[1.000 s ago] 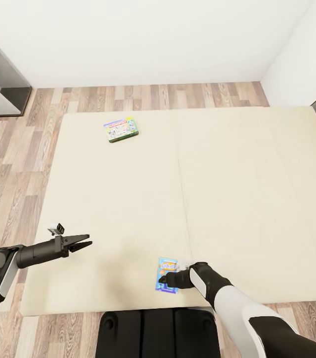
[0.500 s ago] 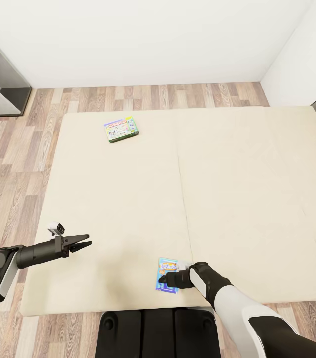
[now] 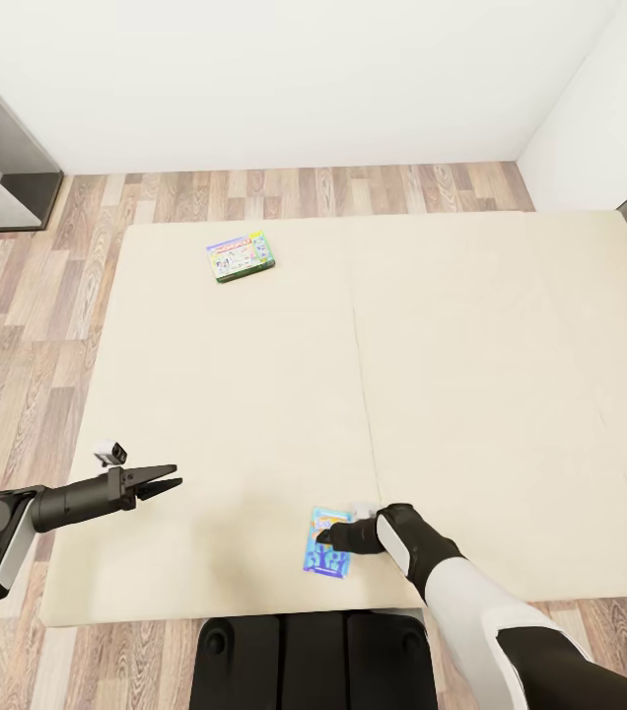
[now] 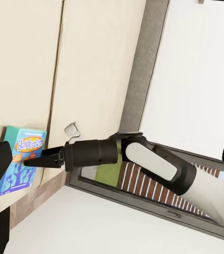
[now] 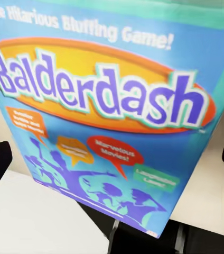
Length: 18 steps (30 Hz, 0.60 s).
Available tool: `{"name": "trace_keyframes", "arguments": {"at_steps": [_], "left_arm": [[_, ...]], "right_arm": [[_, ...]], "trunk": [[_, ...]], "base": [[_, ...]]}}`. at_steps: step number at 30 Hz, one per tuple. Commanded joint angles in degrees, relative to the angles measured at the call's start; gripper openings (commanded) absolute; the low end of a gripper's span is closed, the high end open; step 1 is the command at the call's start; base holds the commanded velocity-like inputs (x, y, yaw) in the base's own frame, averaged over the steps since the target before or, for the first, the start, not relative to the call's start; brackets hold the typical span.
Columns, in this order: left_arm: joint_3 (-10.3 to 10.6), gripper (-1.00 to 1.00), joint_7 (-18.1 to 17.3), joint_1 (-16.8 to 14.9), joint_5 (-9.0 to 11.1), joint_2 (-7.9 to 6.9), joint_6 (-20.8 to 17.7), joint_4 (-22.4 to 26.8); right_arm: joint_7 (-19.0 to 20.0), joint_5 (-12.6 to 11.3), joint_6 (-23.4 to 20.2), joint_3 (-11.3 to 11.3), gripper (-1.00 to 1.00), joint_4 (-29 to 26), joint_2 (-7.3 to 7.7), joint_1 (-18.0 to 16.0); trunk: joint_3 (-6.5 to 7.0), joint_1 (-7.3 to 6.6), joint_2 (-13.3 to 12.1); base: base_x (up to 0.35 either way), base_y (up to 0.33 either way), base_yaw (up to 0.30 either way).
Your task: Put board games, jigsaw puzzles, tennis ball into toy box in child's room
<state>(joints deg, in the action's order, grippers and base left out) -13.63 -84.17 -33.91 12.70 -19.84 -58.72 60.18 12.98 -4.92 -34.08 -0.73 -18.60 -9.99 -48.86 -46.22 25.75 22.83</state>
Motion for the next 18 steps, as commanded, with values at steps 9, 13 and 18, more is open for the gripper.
{"name": "trace_keyframes", "arguments": {"at_steps": [9,13,18], "left_arm": [[0.0,1.0,-0.1,0.0,0.0,-0.02,-0.6,0.0],[-0.1,1.0,-0.1,0.0,0.0,-0.02,-0.6,0.0],[-0.1,1.0,-0.1,0.0,0.0,-0.02,-0.6,0.0]], "right_arm": [[-0.1,-0.4,-1.0,0.0,1.0,-0.8,-0.01,0.0],[-0.1,-0.4,-0.9,-0.1,1.0,-0.9,-0.01,0.0],[-0.1,-0.4,-0.8,0.0,1.0,-0.9,-0.01,0.0]], "trunk": [[-0.06,0.03,0.1],[-0.06,0.03,0.1],[-0.06,0.03,0.1]], "base": [[0.0,0.0,0.0],[0.0,0.0,0.0],[0.0,0.0,0.0]]}}
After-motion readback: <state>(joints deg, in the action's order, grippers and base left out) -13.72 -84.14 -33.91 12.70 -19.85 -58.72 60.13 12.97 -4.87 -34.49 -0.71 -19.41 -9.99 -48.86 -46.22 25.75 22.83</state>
